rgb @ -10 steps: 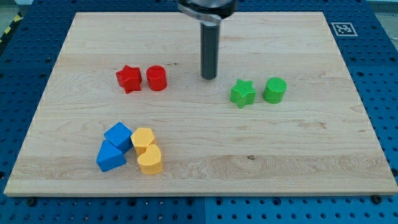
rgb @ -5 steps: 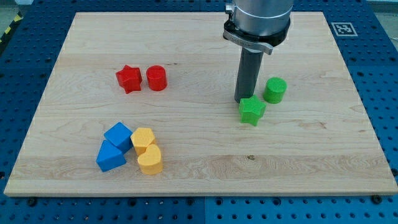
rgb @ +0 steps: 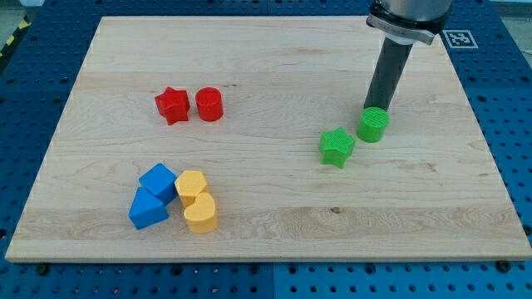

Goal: Move the green blocks towards the down

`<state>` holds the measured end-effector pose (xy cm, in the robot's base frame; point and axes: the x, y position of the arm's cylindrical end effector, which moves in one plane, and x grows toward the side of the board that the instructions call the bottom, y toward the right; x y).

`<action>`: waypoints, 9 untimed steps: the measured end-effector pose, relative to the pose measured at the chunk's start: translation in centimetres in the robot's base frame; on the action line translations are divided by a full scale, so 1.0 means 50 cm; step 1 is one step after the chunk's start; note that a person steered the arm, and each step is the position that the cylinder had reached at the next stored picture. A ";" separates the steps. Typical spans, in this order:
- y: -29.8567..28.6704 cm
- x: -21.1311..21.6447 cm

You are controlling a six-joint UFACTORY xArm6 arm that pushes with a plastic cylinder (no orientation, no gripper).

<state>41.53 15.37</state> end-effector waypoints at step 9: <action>-0.133 0.038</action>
<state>43.45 8.70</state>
